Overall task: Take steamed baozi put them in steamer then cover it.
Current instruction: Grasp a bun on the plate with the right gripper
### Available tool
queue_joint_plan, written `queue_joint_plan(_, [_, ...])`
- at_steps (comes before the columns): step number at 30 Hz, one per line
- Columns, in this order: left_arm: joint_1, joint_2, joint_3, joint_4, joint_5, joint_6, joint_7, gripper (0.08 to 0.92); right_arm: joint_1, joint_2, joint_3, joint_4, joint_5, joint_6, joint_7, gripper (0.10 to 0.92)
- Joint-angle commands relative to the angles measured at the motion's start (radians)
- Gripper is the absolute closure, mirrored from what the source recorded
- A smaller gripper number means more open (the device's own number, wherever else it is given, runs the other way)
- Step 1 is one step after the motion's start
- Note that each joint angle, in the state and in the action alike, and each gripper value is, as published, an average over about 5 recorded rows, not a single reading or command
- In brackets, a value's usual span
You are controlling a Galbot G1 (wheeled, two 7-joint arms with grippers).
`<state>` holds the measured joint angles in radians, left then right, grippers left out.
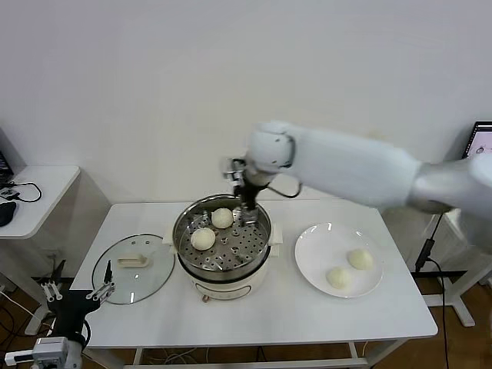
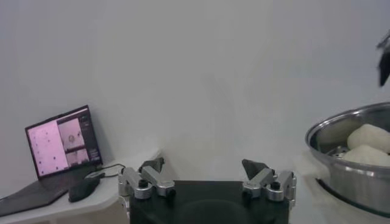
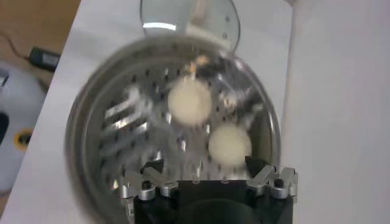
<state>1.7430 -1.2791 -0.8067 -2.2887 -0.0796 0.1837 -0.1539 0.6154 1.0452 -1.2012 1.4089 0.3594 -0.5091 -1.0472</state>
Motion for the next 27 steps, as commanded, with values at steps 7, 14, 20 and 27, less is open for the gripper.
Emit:
queue_joint_plan(7, [0.007, -0.004, 0.018, -0.006, 0.011, 0.0, 0.001, 0.177, -0.13, -0.533, 0.055, 0.233, -0.268, 0.19, -0.153, 0.203])
queue_joint_plan(14, [0.015, -0.007, 0.021, -0.008, 0.018, 0.0, 0.001, 0.177, -0.362, -0.604, 0.213, 0.231, -0.388, 0.214, -0.145, 0.203])
queue_joint_plan(20, [0.016, -0.01, 0.022, -0.003, 0.024, 0.0, 0.003, 0.177, -0.523, -0.593, 0.31, 0.201, -0.445, 0.216, -0.125, 0.202])
queue_joint_plan(27, [0.013, -0.013, 0.024, 0.01, 0.028, 0.0, 0.003, 0.177, -0.632, -0.534, 0.356, 0.126, -0.509, 0.221, -0.107, 0.203])
